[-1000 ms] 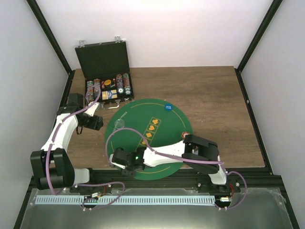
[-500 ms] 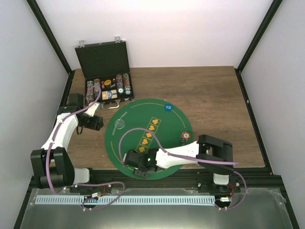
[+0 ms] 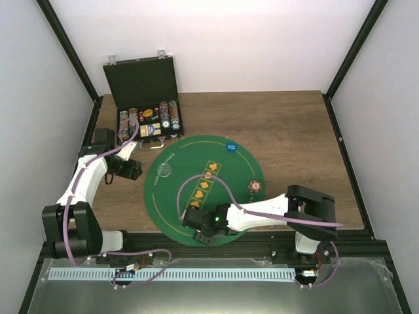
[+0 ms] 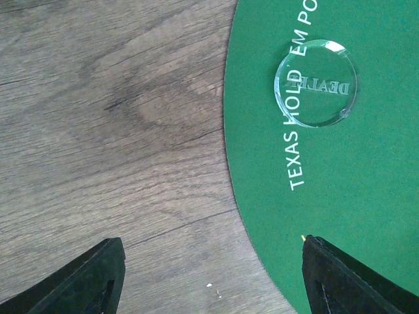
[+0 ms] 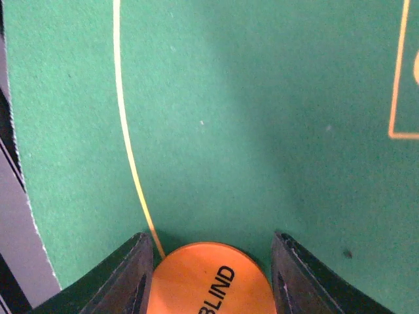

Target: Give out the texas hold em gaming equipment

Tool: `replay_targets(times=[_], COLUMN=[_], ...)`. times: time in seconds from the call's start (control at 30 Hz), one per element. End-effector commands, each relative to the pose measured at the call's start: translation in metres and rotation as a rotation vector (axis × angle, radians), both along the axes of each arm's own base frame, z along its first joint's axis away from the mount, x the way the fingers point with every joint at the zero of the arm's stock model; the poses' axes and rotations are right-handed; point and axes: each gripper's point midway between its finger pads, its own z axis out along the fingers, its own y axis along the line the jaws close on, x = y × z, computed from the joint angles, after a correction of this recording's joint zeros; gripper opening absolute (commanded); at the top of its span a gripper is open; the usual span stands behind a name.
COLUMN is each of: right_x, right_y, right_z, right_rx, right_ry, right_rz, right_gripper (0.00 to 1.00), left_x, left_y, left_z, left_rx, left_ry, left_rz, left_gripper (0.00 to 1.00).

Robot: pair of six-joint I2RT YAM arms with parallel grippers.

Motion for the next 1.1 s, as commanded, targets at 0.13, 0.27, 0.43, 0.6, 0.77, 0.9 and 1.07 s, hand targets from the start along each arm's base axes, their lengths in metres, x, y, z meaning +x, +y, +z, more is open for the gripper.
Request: replay_targets(times=[0.13, 0.27, 0.43, 0.6, 0.77, 0.9, 1.07], right_x=[0.002, 0.007, 0.016, 0.036, 0.073, 0.104, 0.142], right_y=[-0.023, -0.013, 0.008, 0.018, -0.011, -0.057, -0.130], right_z=[-0.003, 0.009, 0.058, 0.119, 0.164, 0.176, 0.168], right_rx=[-0.035, -0.001, 0.055, 0.152, 0.166, 0.147, 0.109], right_ry=[0.052, 0.054, 0.046, 0.059, 0.067, 0.056, 0.098], right_rz=[-0.080, -0.093, -0.122, -0.195, -0.376, -0.562, -0.809], right_gripper=[0.55, 0.61, 0.61, 0.63, 0.63, 0.66, 0.90], left_x=[0.003, 0.005, 0.001, -0.006, -0.010, -0.014, -0.007], left_y=[-0.002, -0.002, -0.004, -0.007, -0.010, -0.016, -0.027], left_z=[0.005, 0.005, 0.012, 0.017, 0.034, 0.050, 0.059], left_rx=[-0.014, -0.014, -0.022, -0.035, -0.044, -0.071, -0.110], left_ry=[-0.008, -0.004, -0.010, 0.004, -0.007, -0.044, -0.066], left_rz=[-0.014, -0.014, -0.022, -0.037, -0.041, -0.061, -0.094], left_gripper=[0.76, 0.76, 0.76, 0.76, 0.76, 0.76, 0.76])
